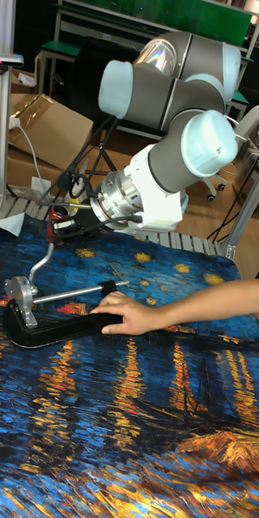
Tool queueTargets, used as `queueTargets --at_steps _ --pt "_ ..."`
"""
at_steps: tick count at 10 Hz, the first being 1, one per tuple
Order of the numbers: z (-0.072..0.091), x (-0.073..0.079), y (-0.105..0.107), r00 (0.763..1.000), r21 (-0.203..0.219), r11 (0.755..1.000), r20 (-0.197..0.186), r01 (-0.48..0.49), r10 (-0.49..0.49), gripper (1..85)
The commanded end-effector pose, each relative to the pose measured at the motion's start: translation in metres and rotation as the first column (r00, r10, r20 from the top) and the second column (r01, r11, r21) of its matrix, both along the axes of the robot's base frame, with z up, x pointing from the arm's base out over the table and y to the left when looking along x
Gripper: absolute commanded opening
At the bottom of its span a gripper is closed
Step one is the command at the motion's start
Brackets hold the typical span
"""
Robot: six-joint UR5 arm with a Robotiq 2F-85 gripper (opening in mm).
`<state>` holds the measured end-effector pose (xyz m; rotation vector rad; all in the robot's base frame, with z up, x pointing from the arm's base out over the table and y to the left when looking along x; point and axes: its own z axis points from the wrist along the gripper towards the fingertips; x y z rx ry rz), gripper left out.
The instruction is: Pull up the lever
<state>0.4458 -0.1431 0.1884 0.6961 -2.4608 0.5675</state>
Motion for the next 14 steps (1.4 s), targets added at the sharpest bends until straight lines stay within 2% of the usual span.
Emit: queueTargets --at_steps 1,8,10,11,13,14 --pt "-0.008 -0.002 -0.002 1.000 0.017 1.000 0.015 -0.006 0.005 1.0" --pt "-0.016 -0.005 -0.005 1.000 0.027 1.000 0.025 -0.013 0.012 1.0" --pt "-0.015 0.001 0.000 1.000 0.034 0.999 0.030 -0.012 0.011 1.0" --pt "-0.011 0.011 0.013 0.999 0.054 0.998 0.043 0.010 -0.012 1.0" --pt "-0.012 0.029 0.054 0.993 0.150 0.986 0.076 0.076 -0.088 1.0" --pt "-0.008 0.037 0.074 0.988 0.181 0.977 0.090 0.111 -0.129 1.0"
